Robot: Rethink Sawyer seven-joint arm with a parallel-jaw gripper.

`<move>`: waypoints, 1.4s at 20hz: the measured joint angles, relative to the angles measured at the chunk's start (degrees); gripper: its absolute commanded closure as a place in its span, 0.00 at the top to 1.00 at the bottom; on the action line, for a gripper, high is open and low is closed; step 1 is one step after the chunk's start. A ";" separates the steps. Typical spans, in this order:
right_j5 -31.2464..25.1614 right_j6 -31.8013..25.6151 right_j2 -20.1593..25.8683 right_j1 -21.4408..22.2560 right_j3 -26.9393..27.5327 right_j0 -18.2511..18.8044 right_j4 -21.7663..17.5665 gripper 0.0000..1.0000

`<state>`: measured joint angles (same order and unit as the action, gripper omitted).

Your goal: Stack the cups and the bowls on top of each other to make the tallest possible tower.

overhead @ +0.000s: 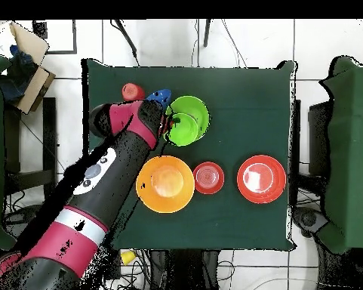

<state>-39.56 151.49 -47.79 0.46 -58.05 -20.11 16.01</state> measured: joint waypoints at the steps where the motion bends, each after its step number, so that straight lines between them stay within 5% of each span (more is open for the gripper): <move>1: 0.19 0.00 -0.66 -0.48 0.15 -0.02 0.00 0.00; 12: 4.96 0.00 -2.07 -2.04 0.25 0.40 -0.02 0.00; 28: 5.58 0.00 11.35 8.16 -3.57 9.61 -0.08 0.00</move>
<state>-33.97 151.49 -36.44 8.62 -61.62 -10.50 15.93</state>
